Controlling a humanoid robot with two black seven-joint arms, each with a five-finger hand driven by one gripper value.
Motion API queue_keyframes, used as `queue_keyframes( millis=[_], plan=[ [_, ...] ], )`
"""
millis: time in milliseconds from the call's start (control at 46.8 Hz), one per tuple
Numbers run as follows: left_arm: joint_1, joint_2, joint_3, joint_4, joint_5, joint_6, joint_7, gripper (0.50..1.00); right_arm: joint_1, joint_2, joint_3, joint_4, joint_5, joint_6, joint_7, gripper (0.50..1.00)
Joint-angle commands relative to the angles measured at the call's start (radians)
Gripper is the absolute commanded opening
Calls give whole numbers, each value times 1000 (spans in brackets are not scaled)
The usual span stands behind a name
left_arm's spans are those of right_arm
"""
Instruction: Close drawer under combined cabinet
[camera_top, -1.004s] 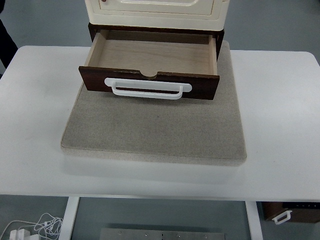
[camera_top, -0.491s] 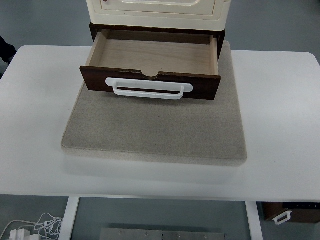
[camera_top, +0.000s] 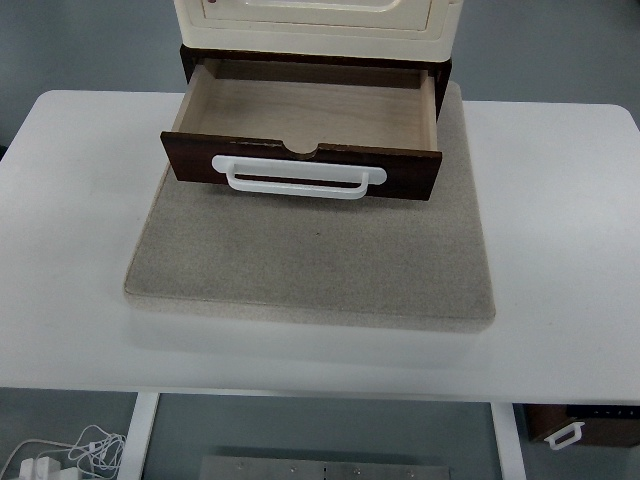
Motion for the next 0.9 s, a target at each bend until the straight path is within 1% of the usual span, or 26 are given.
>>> queue_keyframes(
  millis=[0,214,256,384,470,555,790,876],
  plan=[
    [-7,-2,29,-62,42,0,3,996,0,0,0,-1,0,1,0,952],
    [-59,-9,131,-153,119,0,20,996,0,0,0,-1,0,-1,0,952],
    [-73,-9,170,-170,131,-1,38,996,0,0,0,-1,0,1,0,952],
    [-87,-7,249,-203,182,-16,123,996,0,0,0,-1,0,-1,0,952],
    [-87,-9,292,-229,209,-29,161,996,0,0,0,1,0,-1,0,952],
    [-89,-9,335,-251,215,-76,203,996,0,0,0,1,0,1,0,952],
    [-89,-9,395,-308,220,-237,356,996,0,0,0,-1,0,1,0,952],
    [-87,-6,423,-328,220,-296,402,996,0,0,0,0,0,-1,0,952]
  ],
)
